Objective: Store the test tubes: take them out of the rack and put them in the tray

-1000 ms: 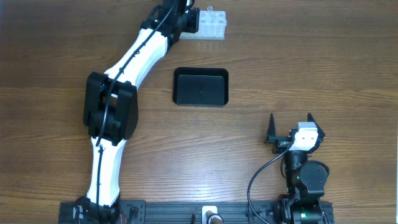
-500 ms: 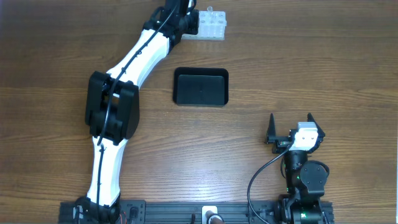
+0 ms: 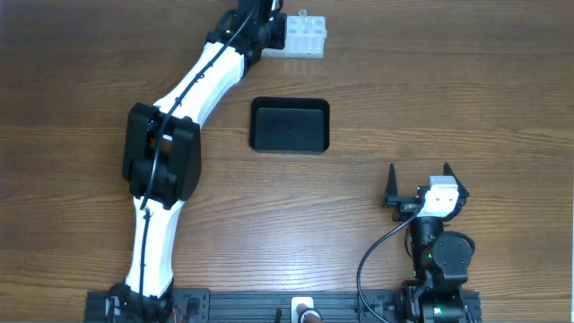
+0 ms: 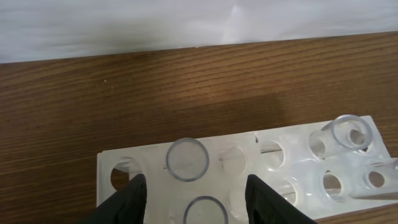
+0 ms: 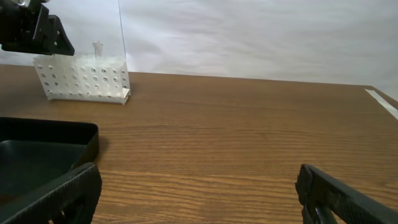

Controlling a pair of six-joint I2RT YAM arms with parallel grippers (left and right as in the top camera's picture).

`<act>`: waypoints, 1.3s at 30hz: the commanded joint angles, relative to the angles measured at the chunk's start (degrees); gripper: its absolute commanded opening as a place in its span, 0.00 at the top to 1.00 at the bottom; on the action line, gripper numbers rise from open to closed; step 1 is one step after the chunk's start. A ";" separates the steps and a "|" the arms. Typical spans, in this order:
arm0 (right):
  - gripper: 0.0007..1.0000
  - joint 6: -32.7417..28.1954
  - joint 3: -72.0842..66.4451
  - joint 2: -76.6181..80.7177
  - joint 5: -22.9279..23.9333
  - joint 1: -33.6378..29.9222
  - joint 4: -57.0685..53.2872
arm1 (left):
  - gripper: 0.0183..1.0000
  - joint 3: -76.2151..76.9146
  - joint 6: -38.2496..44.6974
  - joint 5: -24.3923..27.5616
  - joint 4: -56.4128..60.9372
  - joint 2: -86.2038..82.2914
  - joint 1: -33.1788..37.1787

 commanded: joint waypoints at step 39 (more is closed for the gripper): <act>0.01 -0.20 -0.28 -0.52 -0.46 -0.35 -0.17 | 0.88 1.33 0.59 -3.87 0.35 -2.56 -1.44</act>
